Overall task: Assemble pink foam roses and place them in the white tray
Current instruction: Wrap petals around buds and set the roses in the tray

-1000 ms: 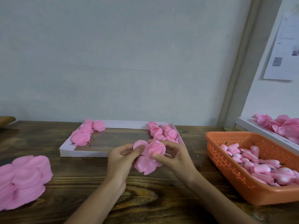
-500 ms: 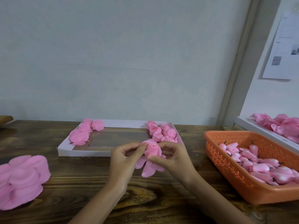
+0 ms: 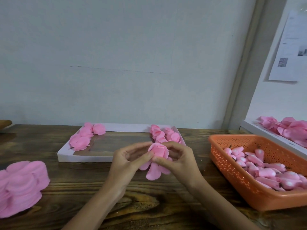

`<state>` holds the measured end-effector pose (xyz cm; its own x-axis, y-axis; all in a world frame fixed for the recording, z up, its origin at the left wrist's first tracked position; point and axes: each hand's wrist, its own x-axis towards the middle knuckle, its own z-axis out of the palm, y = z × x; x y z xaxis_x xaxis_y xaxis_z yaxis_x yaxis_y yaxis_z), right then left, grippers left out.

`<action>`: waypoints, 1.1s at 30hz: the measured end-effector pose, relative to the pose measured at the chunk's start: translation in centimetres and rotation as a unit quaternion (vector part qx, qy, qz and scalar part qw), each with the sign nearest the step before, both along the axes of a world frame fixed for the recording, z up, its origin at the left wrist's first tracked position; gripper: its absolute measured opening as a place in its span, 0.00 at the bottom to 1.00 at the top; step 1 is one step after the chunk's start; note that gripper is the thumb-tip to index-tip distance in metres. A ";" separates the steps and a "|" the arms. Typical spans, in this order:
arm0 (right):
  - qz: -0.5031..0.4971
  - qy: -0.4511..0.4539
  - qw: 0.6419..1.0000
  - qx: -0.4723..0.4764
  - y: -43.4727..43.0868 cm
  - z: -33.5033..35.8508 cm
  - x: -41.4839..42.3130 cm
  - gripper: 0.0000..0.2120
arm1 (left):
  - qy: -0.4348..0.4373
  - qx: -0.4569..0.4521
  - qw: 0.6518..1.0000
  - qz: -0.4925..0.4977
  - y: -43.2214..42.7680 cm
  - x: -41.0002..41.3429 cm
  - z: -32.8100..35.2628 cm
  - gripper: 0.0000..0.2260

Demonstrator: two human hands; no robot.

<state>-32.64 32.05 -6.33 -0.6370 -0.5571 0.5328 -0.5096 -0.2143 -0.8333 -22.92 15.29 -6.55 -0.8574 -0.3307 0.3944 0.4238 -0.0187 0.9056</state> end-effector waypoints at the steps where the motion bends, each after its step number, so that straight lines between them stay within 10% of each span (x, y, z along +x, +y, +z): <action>1: -0.003 -0.014 1.000 -0.013 0.0 0.0 -0.1 0.15 | -0.016 0.011 1.000 -0.009 -0.2 -0.1 -0.1 0.18; 10: 0.047 -0.054 0.997 -0.017 0.4 0.0 -0.7 0.14 | -0.117 0.165 0.979 0.035 -0.5 -0.6 -1.3 0.16; 33: 0.036 -0.069 0.997 -0.003 -0.1 0.0 0.1 0.15 | 0.002 0.010 1.000 -0.004 0.3 0.2 -0.3 0.08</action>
